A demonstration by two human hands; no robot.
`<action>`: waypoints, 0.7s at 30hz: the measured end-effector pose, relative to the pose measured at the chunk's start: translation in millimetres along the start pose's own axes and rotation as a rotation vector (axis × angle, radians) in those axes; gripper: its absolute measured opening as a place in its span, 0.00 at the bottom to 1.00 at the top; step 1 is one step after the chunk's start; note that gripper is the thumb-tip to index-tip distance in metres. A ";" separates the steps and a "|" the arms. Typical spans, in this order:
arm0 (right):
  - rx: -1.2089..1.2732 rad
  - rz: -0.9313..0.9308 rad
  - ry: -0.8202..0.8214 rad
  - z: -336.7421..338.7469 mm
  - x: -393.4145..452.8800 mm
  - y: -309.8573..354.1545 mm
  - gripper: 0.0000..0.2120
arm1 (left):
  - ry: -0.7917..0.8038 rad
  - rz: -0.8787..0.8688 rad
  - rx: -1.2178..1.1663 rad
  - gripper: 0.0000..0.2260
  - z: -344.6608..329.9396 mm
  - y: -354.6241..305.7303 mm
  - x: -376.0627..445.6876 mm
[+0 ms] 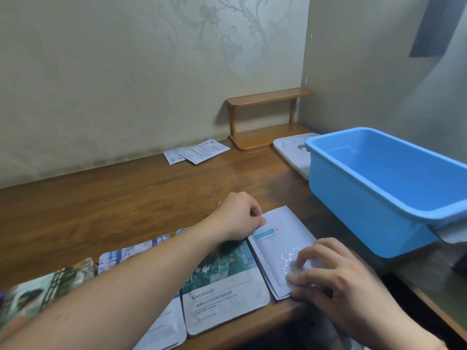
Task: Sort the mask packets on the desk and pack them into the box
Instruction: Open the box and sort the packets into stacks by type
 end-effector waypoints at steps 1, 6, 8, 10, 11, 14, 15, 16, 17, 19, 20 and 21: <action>-0.012 0.014 0.005 2.2 0.0 1.4 0.11 | 0.010 -0.006 0.008 0.08 0.2 -1.9 -1.5; -0.133 0.052 -0.147 26.5 48.6 20.4 0.16 | -0.067 -0.052 0.152 0.19 31.4 9.7 8.2; -0.072 -0.020 -0.152 24.8 96.9 19.8 0.16 | -0.043 -0.011 0.128 0.19 45.1 35.1 21.3; -0.080 -0.128 -0.002 4.5 152.8 8.6 0.18 | -0.005 0.052 0.140 0.18 55.7 65.5 32.9; -0.107 -0.159 0.082 -12.7 179.2 -2.9 0.20 | 0.004 0.083 0.155 0.17 61.1 81.5 38.2; -0.120 -0.229 0.272 -75.9 255.5 -43.3 0.24 | -0.018 0.145 0.185 0.16 81.1 129.9 54.1; -0.112 -0.245 0.314 -97.6 276.9 -55.9 0.25 | -0.030 0.155 0.193 0.17 87.6 144.9 57.8; -0.092 -0.261 0.347 -117.4 295.3 -67.9 0.26 | -0.035 0.167 0.192 0.19 93.5 158.9 60.5; -0.060 -0.277 0.374 -135.9 310.8 -79.2 0.27 | -0.032 0.179 0.185 0.20 98.2 171.9 62.0; -0.023 -0.301 0.400 -164.0 336.6 -99.1 0.28 | -0.029 0.185 0.176 0.22 106.3 193.2 65.0; -0.027 -0.308 0.403 -174.2 346.5 -107.0 0.28 | -0.033 0.182 0.173 0.22 109.7 202.2 66.7; -0.040 -0.320 0.403 -182.7 354.0 -113.9 0.29 | -0.041 0.177 0.168 0.23 112.9 209.8 68.0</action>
Point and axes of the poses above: each hand's wrist, its own x-axis towards the middle knuckle, its own z-axis out of the back of the hand, y = z × x, the point moved 8 cm from there along x, towards the middle knuckle, and after that the axes turned 13 degrees about z, right-handed, at the moved point
